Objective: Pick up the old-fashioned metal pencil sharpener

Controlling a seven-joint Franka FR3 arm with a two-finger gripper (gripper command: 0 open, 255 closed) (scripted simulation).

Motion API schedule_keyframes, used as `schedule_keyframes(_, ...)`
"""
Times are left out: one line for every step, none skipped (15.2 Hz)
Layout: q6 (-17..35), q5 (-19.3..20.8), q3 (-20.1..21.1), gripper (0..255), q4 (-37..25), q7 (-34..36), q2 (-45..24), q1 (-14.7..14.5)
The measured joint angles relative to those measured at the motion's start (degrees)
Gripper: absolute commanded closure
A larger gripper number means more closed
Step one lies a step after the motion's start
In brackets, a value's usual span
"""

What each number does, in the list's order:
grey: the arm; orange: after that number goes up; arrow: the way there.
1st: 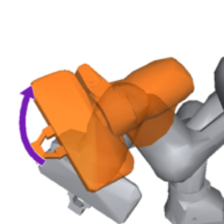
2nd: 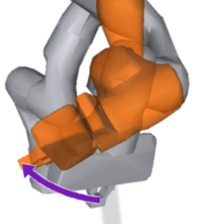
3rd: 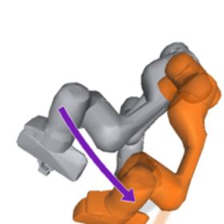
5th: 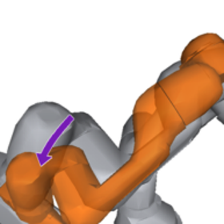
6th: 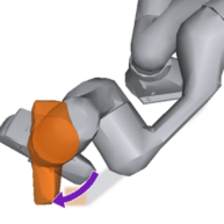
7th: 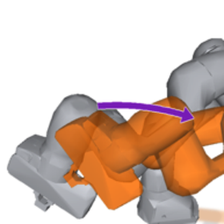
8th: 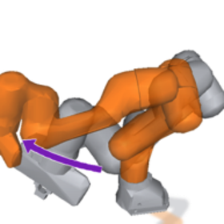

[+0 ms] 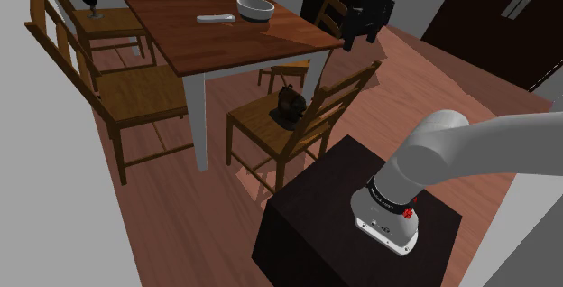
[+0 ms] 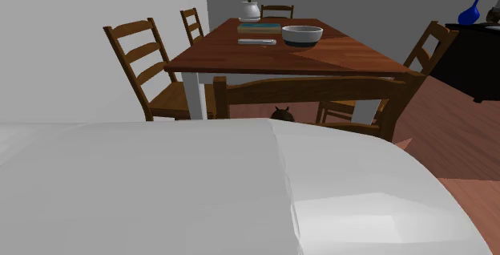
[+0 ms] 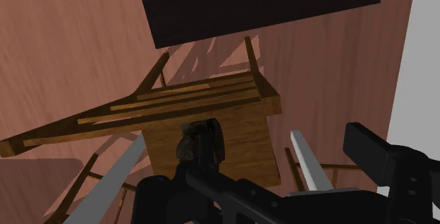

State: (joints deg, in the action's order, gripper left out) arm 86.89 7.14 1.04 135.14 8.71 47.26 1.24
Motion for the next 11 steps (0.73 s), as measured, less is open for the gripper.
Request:
schedule_keyframes(0.0, 0.0, 0.0, 0, 0.0, 0.0, 0.0, 0.0)
schedule_keyframes(0.8, 0.1, -0.3, 0, 0.6, -0.1, -0.3, 0.1)
schedule_keyframes(2.0, 0.1, -0.7, 0, 1.6, -0.1, -0.4, 0.2)
schedule_keyframes(3.5, 0.4, -1.5, 0, 2.4, -0.6, -1.0, 0.4)
schedule_keyframes(5.4, 0.6, -2.2, 0, 3.8, -0.8, -1.5, 0.7)
schedule_keyframes(7.3, 0.8, -3.0, 0, 4.5, -1.1, -2.6, 0.9)
schedule_keyframes(9.5, 1.0, -3.7, 0, 5.2, -1.4, -4.1, 1.1)
schedule_keyframes(11.3, 1.2, -4.5, 0, 6.0, -1.8, -5.0, 1.4)
schedule_keyframes(13.5, 1.3, -5.2, 0, 7.1, -1.9, -6.0, 1.6)
schedule_keyframes(15.6, 1.3, -5.7, 0, 7.8, -2.0, -7.5, 1.7)
schedule_keyframes(17.5, 1.4, -6.6, 0, 8.3, -2.5, -8.7, 1.9)
